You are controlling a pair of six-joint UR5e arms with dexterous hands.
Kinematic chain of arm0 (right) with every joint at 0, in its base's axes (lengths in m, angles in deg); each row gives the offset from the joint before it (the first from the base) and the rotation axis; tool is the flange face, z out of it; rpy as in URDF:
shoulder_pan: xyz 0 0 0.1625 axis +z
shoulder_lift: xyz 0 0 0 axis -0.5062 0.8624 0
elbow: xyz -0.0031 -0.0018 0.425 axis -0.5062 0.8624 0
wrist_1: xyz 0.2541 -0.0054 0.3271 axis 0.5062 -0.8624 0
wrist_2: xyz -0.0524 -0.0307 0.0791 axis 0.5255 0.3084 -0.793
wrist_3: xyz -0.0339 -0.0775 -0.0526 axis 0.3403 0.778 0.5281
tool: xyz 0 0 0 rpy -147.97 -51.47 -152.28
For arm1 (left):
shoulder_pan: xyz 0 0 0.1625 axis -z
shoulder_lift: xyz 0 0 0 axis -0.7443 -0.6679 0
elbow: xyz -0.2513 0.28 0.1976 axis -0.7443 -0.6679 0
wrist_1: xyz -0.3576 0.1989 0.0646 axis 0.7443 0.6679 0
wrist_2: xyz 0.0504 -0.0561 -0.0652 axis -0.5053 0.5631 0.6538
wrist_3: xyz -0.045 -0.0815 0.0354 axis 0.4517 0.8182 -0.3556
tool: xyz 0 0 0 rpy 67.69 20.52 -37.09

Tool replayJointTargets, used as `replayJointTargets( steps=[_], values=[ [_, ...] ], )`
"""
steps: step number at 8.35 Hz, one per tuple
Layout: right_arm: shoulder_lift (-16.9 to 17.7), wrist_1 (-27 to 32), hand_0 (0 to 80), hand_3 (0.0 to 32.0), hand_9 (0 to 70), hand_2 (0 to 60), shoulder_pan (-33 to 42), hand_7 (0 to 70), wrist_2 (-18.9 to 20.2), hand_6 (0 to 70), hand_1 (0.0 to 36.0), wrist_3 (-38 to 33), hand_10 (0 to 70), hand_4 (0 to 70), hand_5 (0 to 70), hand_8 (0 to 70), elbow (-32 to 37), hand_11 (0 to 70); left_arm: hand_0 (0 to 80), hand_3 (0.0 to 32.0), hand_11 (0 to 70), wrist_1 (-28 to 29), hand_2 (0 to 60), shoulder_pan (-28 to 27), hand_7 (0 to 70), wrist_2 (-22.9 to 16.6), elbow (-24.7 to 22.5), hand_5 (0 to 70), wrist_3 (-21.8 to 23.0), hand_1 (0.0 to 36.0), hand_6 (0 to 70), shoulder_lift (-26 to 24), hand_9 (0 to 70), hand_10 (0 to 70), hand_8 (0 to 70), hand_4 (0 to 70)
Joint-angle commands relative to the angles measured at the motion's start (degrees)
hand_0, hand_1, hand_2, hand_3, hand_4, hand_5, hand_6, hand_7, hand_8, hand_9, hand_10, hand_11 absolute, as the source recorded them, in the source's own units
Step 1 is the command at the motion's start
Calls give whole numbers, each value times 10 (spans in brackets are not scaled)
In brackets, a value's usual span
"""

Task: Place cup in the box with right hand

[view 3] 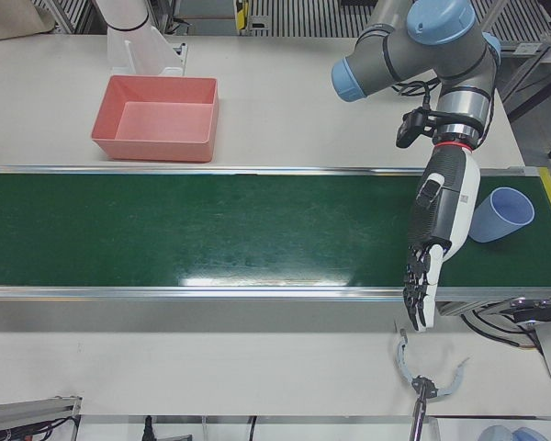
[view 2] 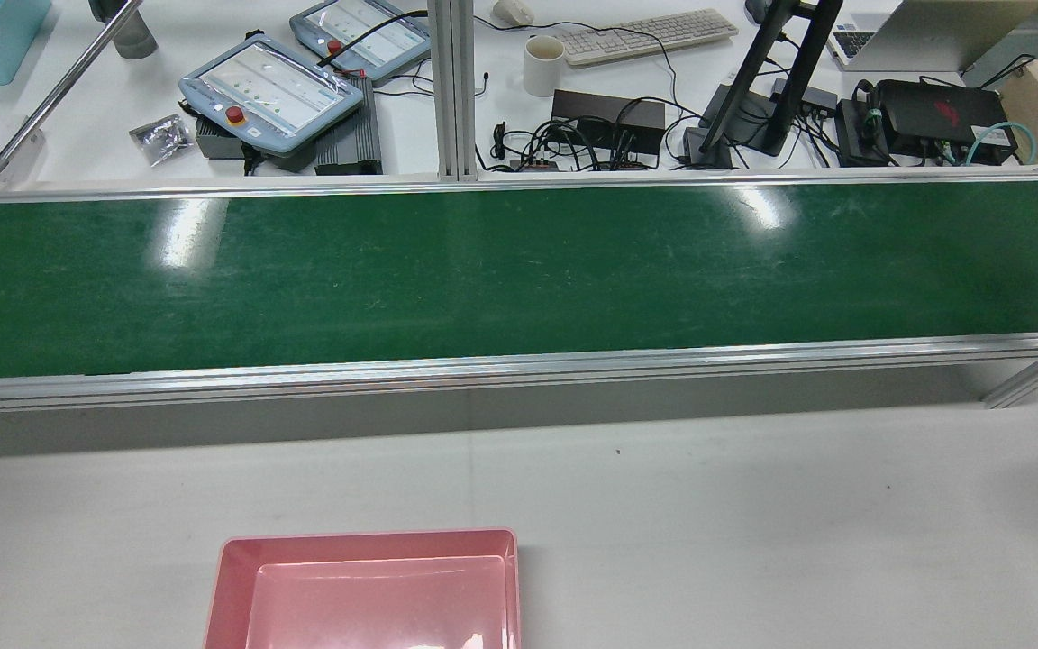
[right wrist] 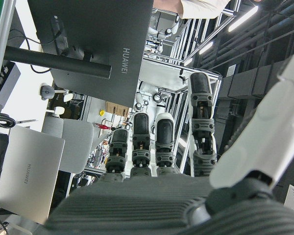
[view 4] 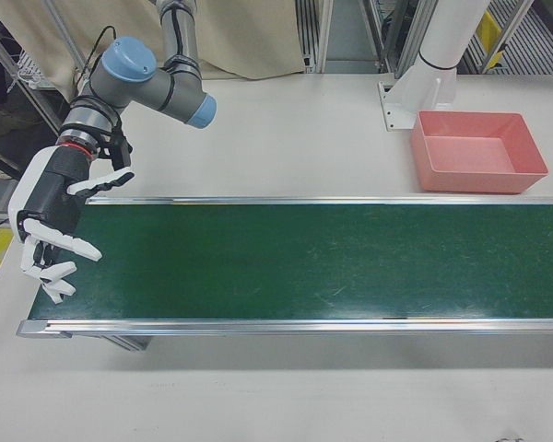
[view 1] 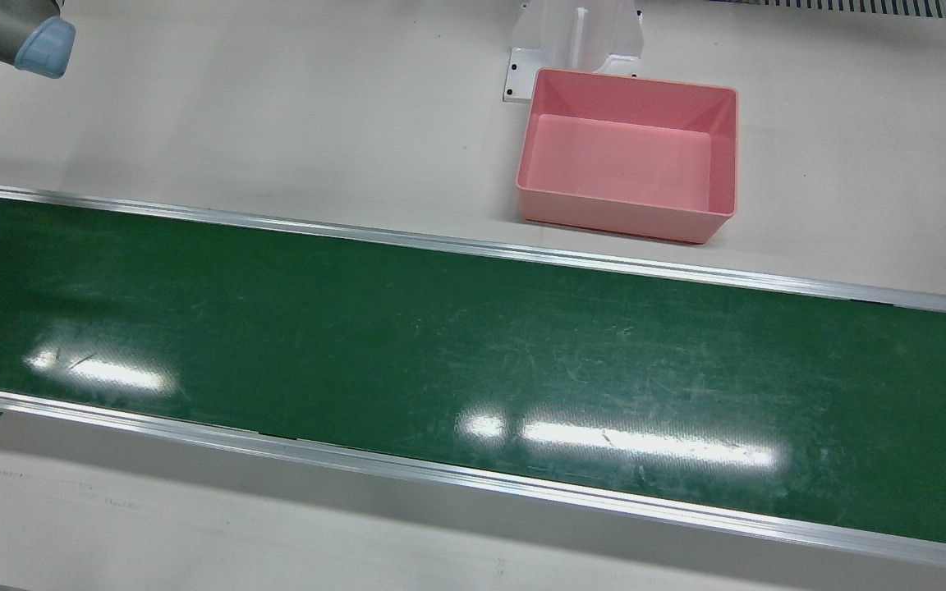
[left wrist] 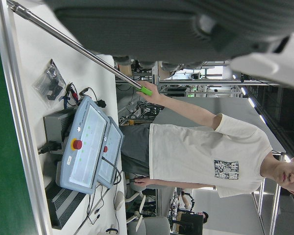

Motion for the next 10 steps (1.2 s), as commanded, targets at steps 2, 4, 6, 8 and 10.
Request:
replayJointTargets(
  steps=[2,4,6,8,10],
  values=[
    [2,0,462,0,332,0,3,599,-17,145,0,-4,132,359,41,179,11,193,0,0,0,-1,0,0,0,0,0,0,0,0,0,0,0,0,0,0],
    [2,0,462,0,334,0,2,584,-18,143,0,-3,132,298,44,179,10,196,0,0,0,0,0,0,0,0,0,0,0,0,0,0,0,0,0,0],
    [1,0,463,0,332,0,-3,583,-17,143,0,0,129,294,44,177,21,191,0,0,0,0,0,1,0,0,0,0,0,0,0,0,0,0,0,0],
    [-3,-1,464,0,335,0,0,588,-17,144,0,-1,131,301,44,177,13,195,0,0,0,-1,0,1,0,0,-1,0,0,0,0,0,0,0,0,0],
    [0,-1,465,0,333,0,4,589,-17,144,3,-4,126,292,44,175,4,188,0,0,0,0,0,1,0,0,-1,0,0,0,0,0,0,0,0,0]
  ],
)
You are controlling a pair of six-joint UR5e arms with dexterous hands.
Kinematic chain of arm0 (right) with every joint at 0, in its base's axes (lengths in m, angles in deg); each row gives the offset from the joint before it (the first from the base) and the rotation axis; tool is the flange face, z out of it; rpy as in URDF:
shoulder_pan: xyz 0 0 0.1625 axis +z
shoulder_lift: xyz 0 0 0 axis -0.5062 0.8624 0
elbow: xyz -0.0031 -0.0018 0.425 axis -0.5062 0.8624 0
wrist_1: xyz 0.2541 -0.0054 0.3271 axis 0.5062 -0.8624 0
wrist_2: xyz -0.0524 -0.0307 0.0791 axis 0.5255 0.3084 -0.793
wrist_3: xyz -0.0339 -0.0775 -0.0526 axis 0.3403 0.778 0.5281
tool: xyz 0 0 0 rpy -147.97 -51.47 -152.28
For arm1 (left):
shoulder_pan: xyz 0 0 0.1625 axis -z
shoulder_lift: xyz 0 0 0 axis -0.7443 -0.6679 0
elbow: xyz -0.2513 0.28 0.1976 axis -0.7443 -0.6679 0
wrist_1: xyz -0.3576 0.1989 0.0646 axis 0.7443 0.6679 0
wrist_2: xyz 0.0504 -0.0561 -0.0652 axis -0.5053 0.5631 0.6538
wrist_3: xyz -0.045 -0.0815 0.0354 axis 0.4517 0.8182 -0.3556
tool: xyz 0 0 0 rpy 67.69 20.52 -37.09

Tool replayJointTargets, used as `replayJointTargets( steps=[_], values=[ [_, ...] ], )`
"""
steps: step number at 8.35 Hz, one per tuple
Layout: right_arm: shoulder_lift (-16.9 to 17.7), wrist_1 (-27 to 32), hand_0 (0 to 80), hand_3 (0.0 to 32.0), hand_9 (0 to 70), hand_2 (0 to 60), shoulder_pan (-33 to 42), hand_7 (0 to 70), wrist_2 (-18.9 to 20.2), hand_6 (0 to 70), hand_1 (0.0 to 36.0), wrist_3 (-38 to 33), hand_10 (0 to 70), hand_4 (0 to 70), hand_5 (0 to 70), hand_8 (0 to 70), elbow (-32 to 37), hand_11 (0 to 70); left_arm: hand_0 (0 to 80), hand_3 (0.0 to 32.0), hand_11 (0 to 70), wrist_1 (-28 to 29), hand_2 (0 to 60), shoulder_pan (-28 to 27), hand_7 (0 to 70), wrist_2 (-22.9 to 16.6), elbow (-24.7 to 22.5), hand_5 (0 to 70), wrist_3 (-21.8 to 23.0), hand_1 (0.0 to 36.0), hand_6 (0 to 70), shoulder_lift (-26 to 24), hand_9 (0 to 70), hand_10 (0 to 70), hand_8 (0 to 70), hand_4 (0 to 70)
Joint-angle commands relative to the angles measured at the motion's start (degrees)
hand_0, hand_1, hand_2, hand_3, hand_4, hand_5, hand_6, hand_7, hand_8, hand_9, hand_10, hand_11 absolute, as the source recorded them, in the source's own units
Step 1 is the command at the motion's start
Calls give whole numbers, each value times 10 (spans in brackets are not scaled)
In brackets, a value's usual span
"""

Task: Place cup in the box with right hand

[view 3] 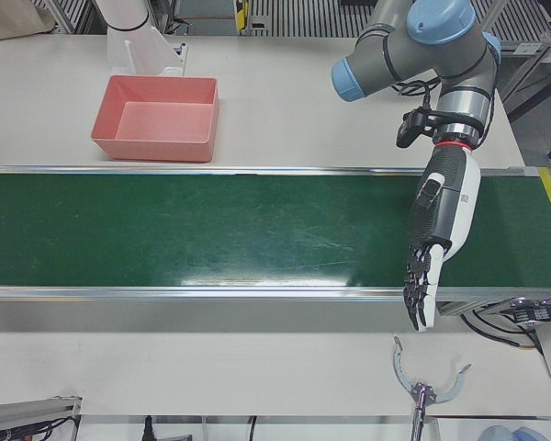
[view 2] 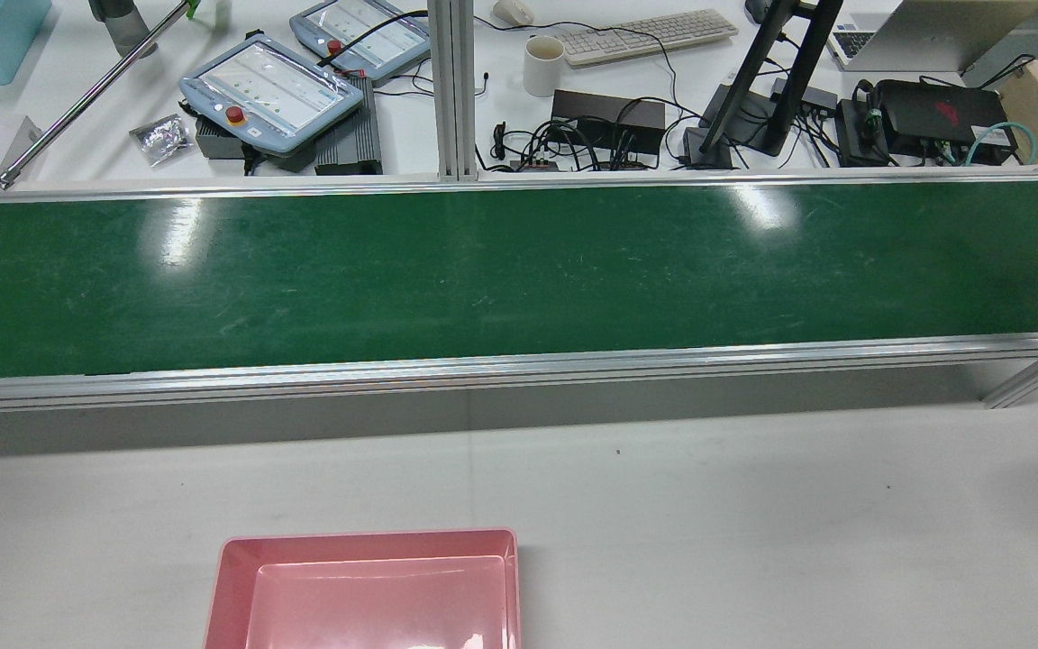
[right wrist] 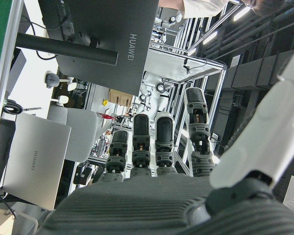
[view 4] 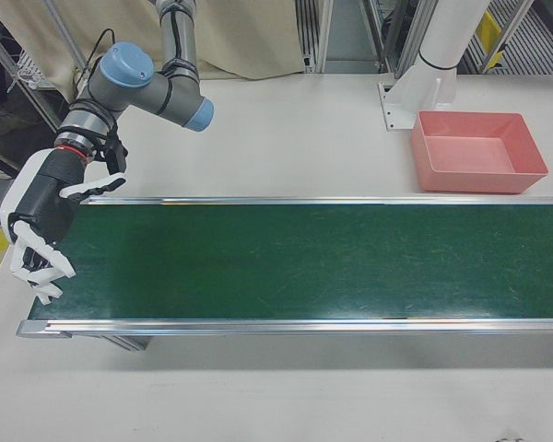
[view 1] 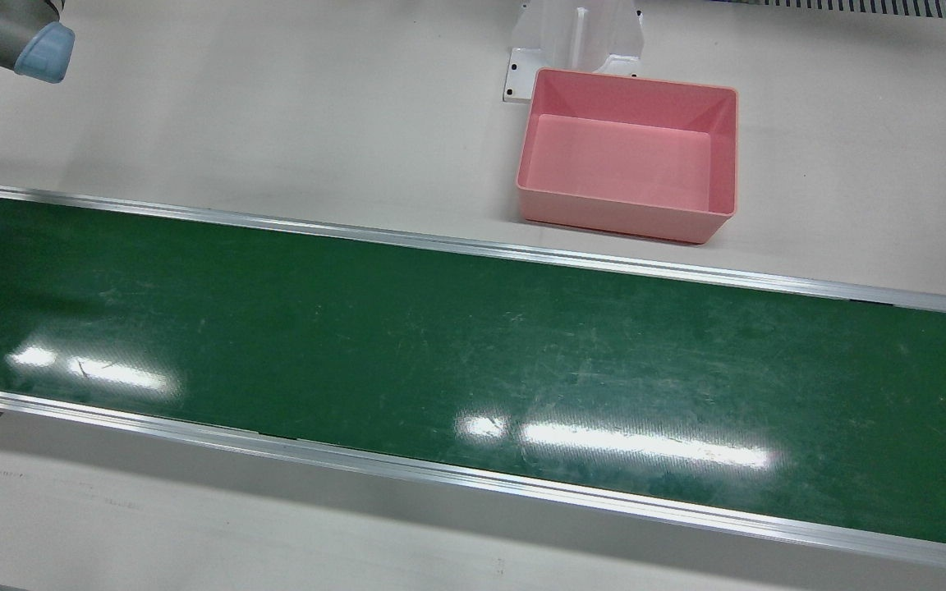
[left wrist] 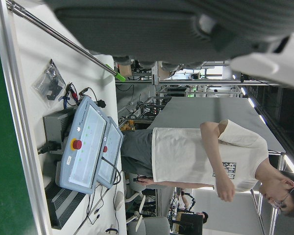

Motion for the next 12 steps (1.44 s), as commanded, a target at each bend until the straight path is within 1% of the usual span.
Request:
replayJointTargets(
  steps=[1,2,4,6,9,12],
  values=[
    [3,0,465,0,331,0,7,587,0,143,4,-1,123,286,45,174,-9,184,0,0,0,1,0,0,0,0,0,0,0,0,0,0,0,0,0,0],
    [1,0,464,0,328,0,5,586,0,143,4,-1,122,286,44,174,-3,183,0,0,0,1,0,0,0,0,0,0,0,0,0,0,0,0,0,0],
    [0,0,464,0,331,0,6,598,0,144,3,-1,123,313,43,174,-2,183,0,0,0,0,0,0,0,0,0,0,0,0,0,0,0,0,0,0],
    [7,0,465,0,331,0,11,607,0,145,4,-2,118,322,42,172,-6,175,0,0,0,0,0,0,0,0,0,0,0,0,0,0,0,0,0,0],
    [6,-1,464,0,324,0,19,627,0,147,0,-3,102,374,36,166,-1,151,0,0,0,0,0,0,0,0,0,0,0,0,0,0,0,0,0,0],
    [6,-2,461,0,317,0,30,642,3,148,17,-2,96,385,35,163,-8,142,0,0,0,0,0,-1,0,0,0,0,0,0,0,0,0,0,0,0]
  ],
)
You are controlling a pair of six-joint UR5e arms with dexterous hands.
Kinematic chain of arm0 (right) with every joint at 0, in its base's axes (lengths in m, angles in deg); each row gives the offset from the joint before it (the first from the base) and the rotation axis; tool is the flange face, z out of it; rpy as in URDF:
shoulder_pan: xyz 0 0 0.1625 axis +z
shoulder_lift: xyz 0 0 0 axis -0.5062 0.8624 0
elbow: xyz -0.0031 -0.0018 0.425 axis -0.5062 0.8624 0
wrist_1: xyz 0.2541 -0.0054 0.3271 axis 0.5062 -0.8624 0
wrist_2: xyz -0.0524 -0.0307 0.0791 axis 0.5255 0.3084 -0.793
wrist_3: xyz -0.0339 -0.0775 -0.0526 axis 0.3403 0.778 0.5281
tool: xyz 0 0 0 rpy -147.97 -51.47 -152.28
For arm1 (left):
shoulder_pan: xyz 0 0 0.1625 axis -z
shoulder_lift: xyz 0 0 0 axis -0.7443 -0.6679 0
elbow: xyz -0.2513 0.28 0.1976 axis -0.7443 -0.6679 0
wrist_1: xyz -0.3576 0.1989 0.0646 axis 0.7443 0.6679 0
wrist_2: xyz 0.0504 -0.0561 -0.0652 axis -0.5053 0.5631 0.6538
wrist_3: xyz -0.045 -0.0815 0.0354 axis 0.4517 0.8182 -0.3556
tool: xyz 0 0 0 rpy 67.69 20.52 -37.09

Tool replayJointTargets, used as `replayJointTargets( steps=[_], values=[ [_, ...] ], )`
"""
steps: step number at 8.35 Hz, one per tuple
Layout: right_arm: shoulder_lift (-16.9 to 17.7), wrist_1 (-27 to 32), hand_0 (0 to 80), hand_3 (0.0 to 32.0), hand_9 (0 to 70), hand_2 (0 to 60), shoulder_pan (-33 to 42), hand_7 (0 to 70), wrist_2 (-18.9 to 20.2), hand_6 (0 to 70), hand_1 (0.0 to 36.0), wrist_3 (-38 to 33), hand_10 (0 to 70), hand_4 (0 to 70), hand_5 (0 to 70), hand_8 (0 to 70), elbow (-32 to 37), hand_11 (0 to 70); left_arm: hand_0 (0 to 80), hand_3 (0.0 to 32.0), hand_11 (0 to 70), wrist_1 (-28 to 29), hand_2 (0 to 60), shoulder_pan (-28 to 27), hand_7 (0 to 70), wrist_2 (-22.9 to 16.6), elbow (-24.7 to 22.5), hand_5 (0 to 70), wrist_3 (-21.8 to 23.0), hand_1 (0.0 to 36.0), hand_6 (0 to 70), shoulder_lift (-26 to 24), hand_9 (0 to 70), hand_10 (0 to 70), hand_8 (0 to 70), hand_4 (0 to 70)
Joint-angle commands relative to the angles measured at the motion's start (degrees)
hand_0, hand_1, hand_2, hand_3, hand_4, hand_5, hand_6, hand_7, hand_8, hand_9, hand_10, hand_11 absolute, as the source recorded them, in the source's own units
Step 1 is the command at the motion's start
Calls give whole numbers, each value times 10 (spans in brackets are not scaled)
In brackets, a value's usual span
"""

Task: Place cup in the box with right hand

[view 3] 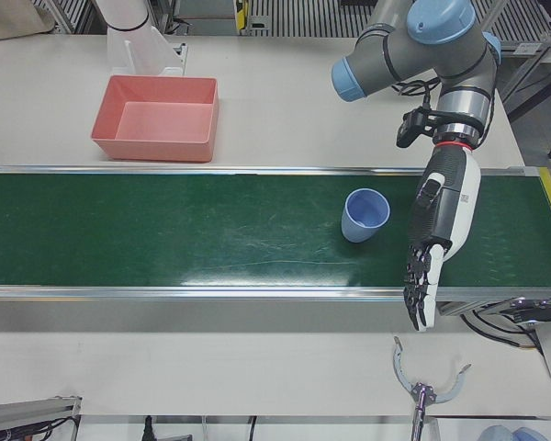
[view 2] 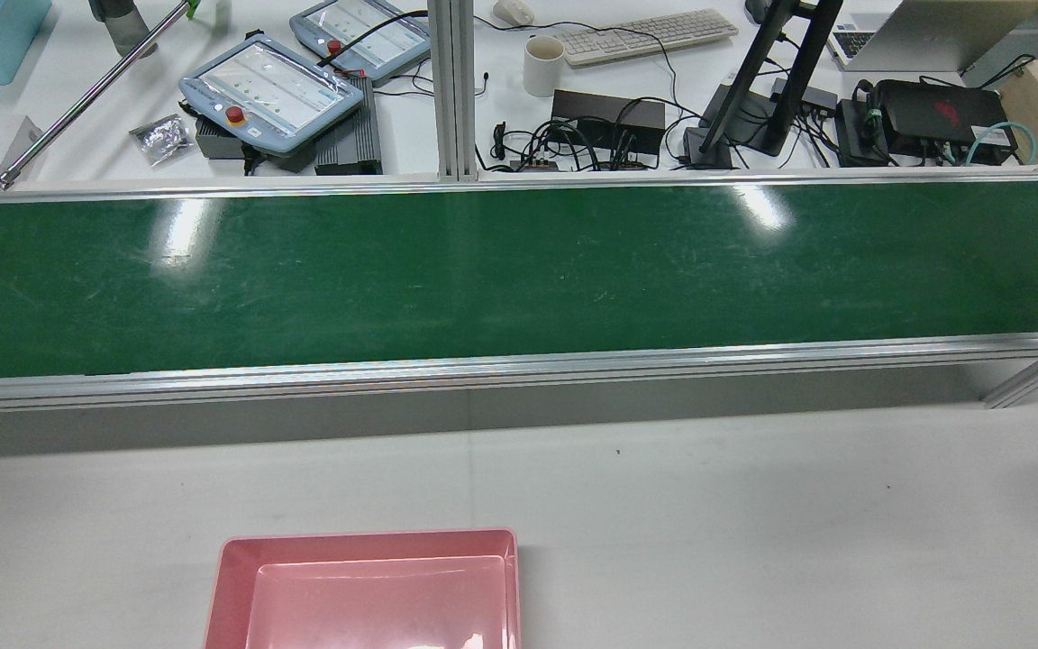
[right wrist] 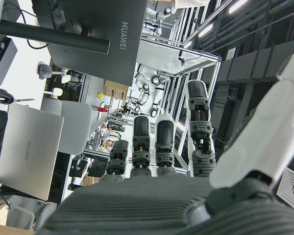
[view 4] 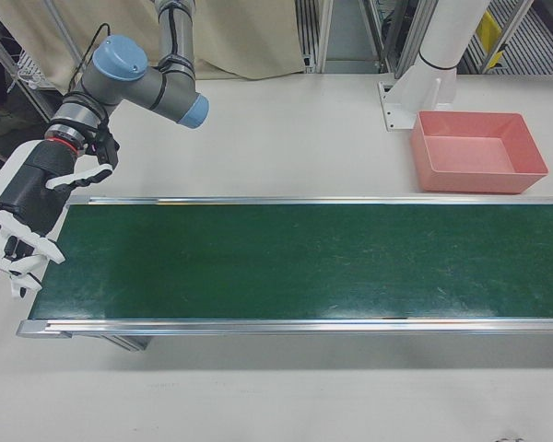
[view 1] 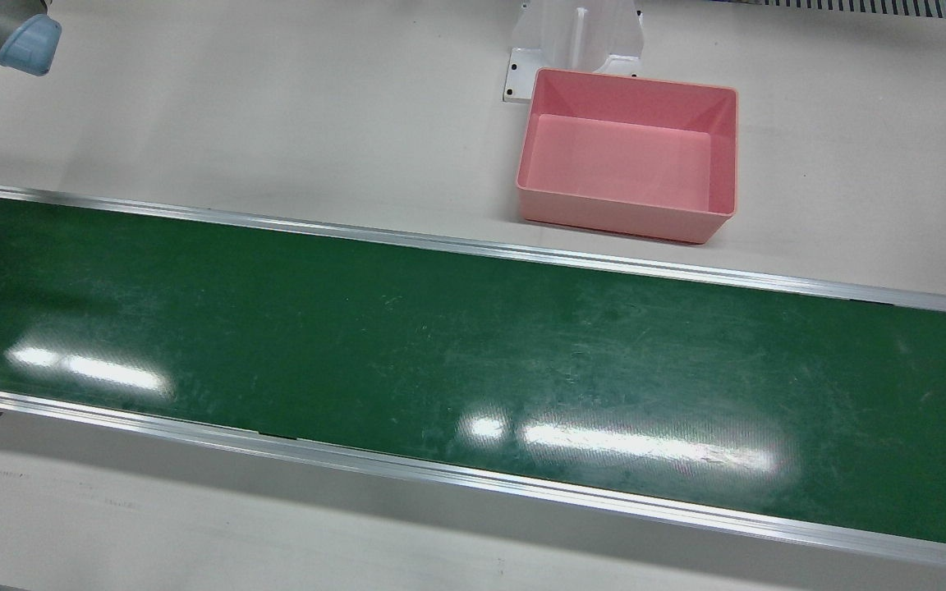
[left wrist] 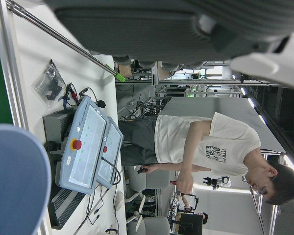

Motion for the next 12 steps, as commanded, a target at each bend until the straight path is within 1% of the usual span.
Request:
replayJointTargets(
  steps=[1,2,4,5,6,8,9,12],
  values=[
    [0,-1,460,0,317,0,7,644,2,148,17,1,95,393,34,163,-5,140,0,0,0,1,0,0,0,0,0,0,0,0,0,0,0,0,0,0],
    [1,-1,463,0,318,0,8,648,2,149,19,1,94,396,34,163,-5,138,0,0,0,0,0,0,0,0,0,0,0,0,0,0,0,0,0,0],
    [4,1,466,0,320,0,5,641,1,148,6,1,99,386,36,162,-4,146,0,0,0,0,0,0,0,0,0,0,0,0,0,0,0,0,0,0],
    [3,1,466,0,322,0,3,629,2,147,1,1,103,369,37,164,-5,153,0,0,0,1,0,0,0,0,0,0,0,0,0,0,0,0,0,0],
    [3,1,465,0,323,0,0,622,2,146,2,1,107,357,38,164,-5,159,0,0,0,1,0,0,0,0,0,0,0,0,0,0,0,0,0,0],
    [3,1,467,0,321,0,-2,621,2,146,3,1,107,356,38,162,-12,158,0,0,0,0,0,0,0,0,0,0,0,0,0,0,0,0,0,0],
    [3,0,466,0,320,0,-4,619,1,145,3,6,105,357,38,162,-31,156,0,0,0,0,0,0,0,0,0,0,0,0,0,0,0,0,0,0],
    [1,-5,467,0,310,0,-19,610,-4,144,7,7,106,355,38,157,-48,158,0,0,0,0,0,0,0,0,0,0,0,0,0,0,0,0,0,0]
  ],
)
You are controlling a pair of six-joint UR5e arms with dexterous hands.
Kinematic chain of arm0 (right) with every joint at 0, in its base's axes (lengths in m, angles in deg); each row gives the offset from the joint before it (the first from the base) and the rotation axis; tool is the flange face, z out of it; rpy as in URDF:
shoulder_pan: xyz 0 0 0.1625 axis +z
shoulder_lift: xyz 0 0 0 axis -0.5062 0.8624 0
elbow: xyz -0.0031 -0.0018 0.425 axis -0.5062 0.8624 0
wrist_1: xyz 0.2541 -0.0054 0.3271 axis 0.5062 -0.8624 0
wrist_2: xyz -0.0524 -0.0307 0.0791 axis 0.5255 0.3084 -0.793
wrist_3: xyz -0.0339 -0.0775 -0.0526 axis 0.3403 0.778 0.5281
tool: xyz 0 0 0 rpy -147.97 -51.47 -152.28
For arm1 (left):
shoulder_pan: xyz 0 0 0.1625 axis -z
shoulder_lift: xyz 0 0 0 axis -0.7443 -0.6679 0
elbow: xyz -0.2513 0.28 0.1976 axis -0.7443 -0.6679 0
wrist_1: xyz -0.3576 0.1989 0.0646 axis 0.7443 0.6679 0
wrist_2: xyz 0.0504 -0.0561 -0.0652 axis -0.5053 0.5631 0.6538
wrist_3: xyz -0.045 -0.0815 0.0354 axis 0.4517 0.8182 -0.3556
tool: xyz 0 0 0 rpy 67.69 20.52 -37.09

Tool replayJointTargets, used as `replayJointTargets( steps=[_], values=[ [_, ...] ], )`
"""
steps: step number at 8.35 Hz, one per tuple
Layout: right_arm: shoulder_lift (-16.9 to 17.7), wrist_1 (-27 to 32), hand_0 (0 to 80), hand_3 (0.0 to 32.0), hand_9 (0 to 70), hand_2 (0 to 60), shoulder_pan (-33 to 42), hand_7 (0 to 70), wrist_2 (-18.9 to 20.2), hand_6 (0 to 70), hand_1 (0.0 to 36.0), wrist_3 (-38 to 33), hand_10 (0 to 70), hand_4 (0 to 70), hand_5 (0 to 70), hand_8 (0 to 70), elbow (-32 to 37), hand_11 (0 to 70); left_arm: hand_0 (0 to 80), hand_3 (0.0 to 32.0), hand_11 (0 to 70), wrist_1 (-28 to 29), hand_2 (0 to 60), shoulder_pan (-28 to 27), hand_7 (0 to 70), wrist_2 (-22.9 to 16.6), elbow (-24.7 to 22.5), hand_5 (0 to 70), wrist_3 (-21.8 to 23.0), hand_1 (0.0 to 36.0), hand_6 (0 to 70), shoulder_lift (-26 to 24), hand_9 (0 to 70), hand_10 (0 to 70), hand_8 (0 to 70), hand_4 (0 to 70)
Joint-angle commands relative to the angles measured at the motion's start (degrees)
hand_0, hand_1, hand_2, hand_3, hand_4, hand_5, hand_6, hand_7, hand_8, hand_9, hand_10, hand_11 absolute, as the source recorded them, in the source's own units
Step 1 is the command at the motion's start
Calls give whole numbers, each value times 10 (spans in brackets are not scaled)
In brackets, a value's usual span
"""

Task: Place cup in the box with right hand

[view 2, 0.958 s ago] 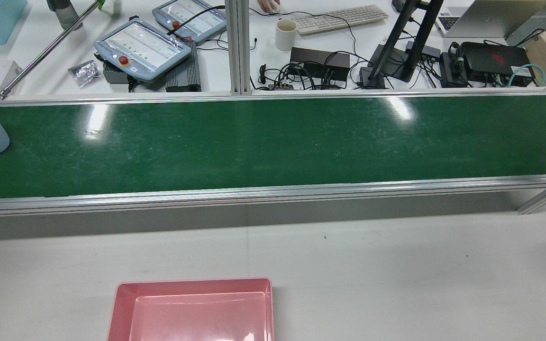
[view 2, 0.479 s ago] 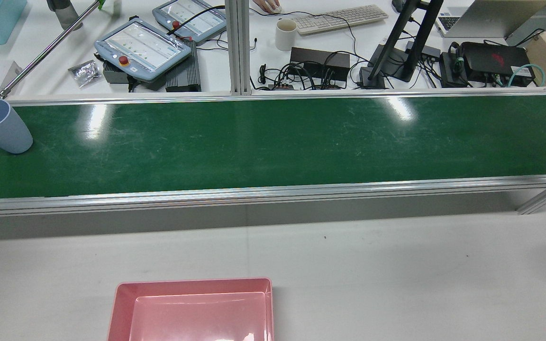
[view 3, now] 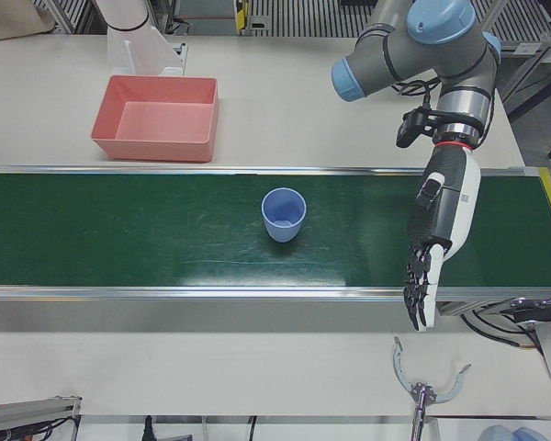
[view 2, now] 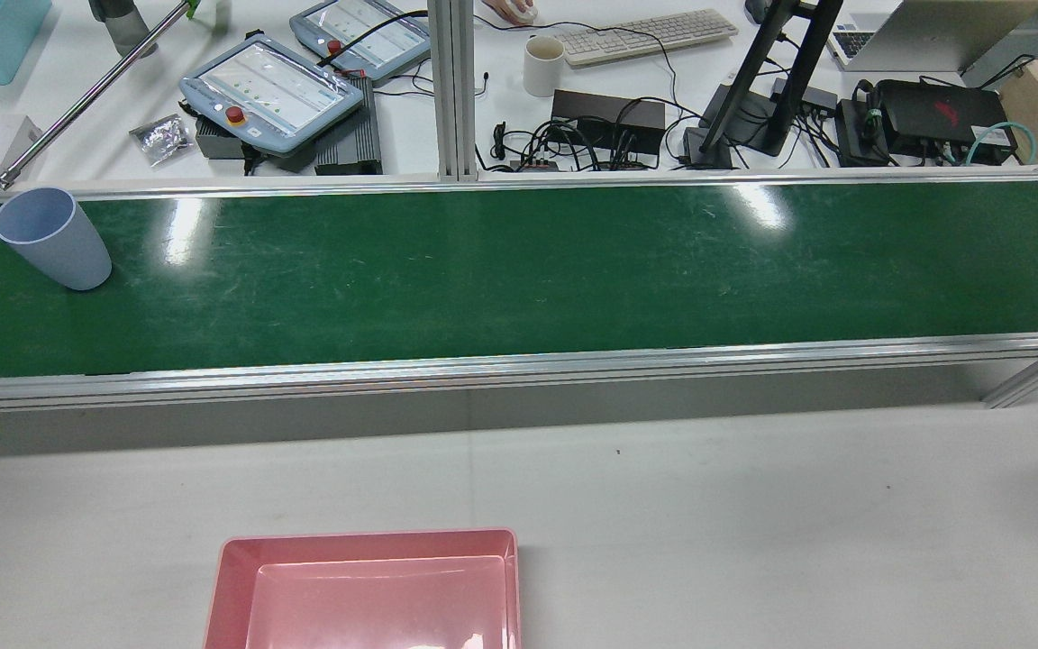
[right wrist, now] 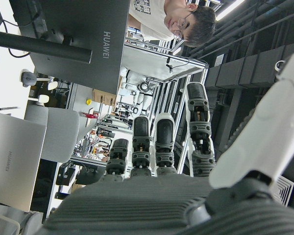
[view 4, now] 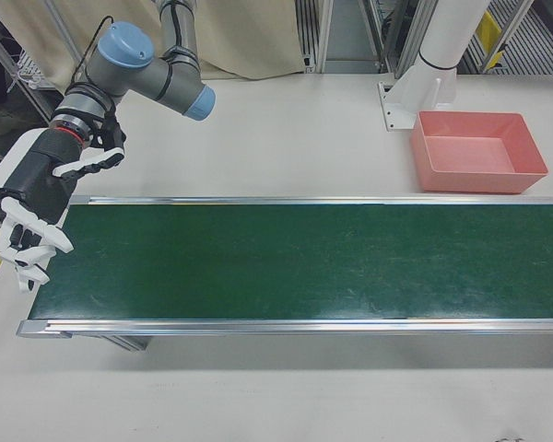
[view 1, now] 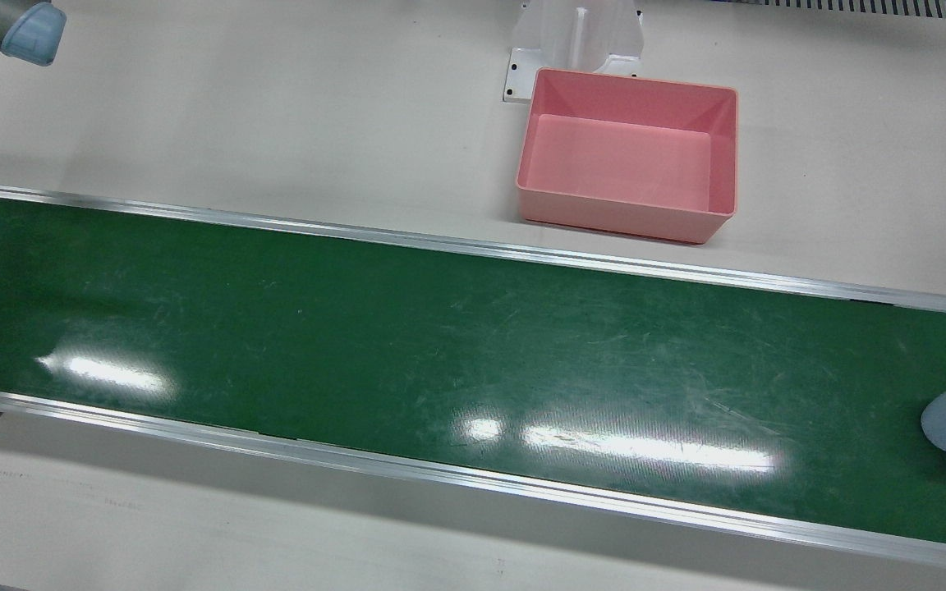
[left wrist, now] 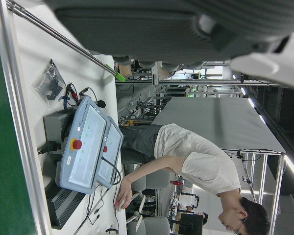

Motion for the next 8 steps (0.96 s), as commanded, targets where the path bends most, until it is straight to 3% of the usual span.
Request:
replayJointTargets(
  steps=[1,4,6,8],
  values=[
    [-4,-3,466,0,312,0,-24,613,-6,144,6,3,103,354,38,157,-17,154,0,0,0,1,0,0,0,0,0,0,0,0,0,0,0,0,0,0],
    [-1,-7,466,0,315,0,-58,608,-35,144,9,12,105,299,42,160,-53,157,0,0,0,0,0,-1,0,0,0,0,0,0,0,0,0,0,0,0],
    [-2,-18,467,0,309,0,-89,610,-58,143,11,13,95,316,39,154,-72,143,0,0,0,0,0,-1,0,0,0,0,0,0,0,0,0,0,0,0],
    [-5,-41,469,0,317,0,-160,638,-122,147,12,39,93,359,37,154,-118,140,0,0,0,0,0,-1,0,0,0,0,0,0,0,0,0,0,0,0]
  ],
)
